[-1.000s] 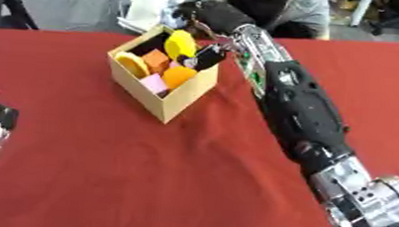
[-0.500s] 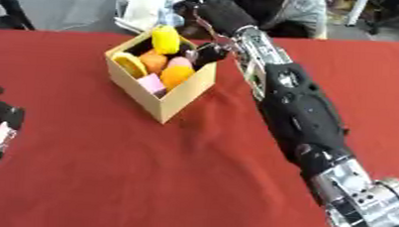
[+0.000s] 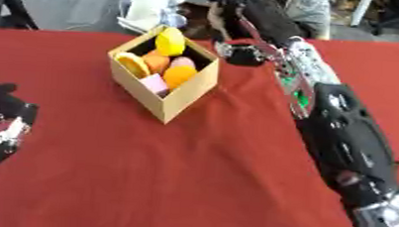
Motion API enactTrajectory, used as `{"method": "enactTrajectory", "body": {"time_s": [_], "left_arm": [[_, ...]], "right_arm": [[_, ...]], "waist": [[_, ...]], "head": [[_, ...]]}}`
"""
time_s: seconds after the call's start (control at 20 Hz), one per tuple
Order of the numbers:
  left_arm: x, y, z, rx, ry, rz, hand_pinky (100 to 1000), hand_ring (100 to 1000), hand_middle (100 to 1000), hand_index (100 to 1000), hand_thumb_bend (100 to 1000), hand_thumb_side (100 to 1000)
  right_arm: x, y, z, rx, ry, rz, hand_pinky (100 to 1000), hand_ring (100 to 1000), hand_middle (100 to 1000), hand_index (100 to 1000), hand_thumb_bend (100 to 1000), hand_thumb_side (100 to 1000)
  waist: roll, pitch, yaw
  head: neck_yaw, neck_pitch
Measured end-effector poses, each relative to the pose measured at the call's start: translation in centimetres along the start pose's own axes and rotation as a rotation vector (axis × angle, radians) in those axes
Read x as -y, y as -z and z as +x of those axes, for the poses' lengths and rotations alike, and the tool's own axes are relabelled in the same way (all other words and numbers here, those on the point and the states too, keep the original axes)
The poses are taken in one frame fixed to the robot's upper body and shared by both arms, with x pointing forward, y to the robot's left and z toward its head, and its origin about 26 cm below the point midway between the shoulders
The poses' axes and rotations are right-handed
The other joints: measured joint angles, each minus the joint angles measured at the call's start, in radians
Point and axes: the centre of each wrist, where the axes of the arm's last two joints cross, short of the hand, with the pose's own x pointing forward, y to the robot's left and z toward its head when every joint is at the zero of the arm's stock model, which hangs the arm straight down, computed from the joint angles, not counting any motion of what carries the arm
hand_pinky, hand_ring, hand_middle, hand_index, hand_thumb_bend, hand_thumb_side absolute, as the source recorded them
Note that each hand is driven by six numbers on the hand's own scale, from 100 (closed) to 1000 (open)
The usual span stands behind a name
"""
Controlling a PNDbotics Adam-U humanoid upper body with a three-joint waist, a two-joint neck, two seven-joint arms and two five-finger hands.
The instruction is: Pick up objects on the table and place them in the box.
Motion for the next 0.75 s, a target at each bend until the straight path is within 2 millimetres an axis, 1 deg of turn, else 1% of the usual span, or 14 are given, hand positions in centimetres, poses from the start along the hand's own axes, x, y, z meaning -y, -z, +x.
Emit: {"method": "enactTrajectory", "body": {"time_s": [0.05,0.1,0.15,0.35,0.4,0.45,0.5,0.75], "left_arm": [[0.0,0.0,-0.1,-0.002,0.003,0.004,662,560,542,764,443,359],[-0.1,-0.1,-0.1,-0.004,0.005,0.007,662,560,542,764,442,359],[-0.1,-0.1,-0.2,-0.005,0.007,0.009,662,561,543,764,441,361],[0.0,-0.2,-0.4,-0.012,0.006,0.018,668,567,549,764,438,363],[0.1,-0.2,-0.4,-0.015,0.004,0.021,668,567,549,765,438,363],[0.1,-0.2,-0.5,-0.016,0.003,0.023,668,567,549,765,437,364],[0.1,-0.3,-0.5,-0.019,0.003,0.023,668,567,549,765,436,366],[0.3,-0.8,-1.3,-0.046,0.006,0.029,669,568,551,766,433,369]], "right_arm": [[0.1,-0.7,0.0,-0.024,0.017,-0.027,654,617,682,857,100,242],[0.2,-1.4,0.0,-0.051,0.035,-0.052,655,617,678,856,100,302],[0.2,-2.1,0.0,-0.081,0.052,-0.074,653,618,680,848,100,325],[0.0,-4.8,0.7,-0.196,0.142,-0.139,646,616,677,832,100,363],[-0.1,-5.5,0.9,-0.227,0.167,-0.153,646,616,677,832,100,363],[-0.3,-6.2,1.2,-0.258,0.192,-0.166,644,616,676,829,100,332],[-0.5,-6.9,1.4,-0.288,0.215,-0.176,643,615,675,828,100,369],[-1.1,-10.4,2.9,-0.433,0.325,-0.203,634,607,665,812,100,356]], "waist": [[0.0,0.001,-0.006],[0.0,0.004,-0.012],[0.0,0.009,-0.016],[0.0,0.013,-0.029],[0.0,0.013,-0.032],[0.0,0.013,-0.034],[0.0,0.013,-0.036],[0.0,0.013,-0.043]], "head": [[0.007,0.0],[0.013,0.0],[0.018,0.0],[0.038,0.0],[0.042,0.0],[0.044,0.0],[0.046,0.001],[0.047,0.004]]}}
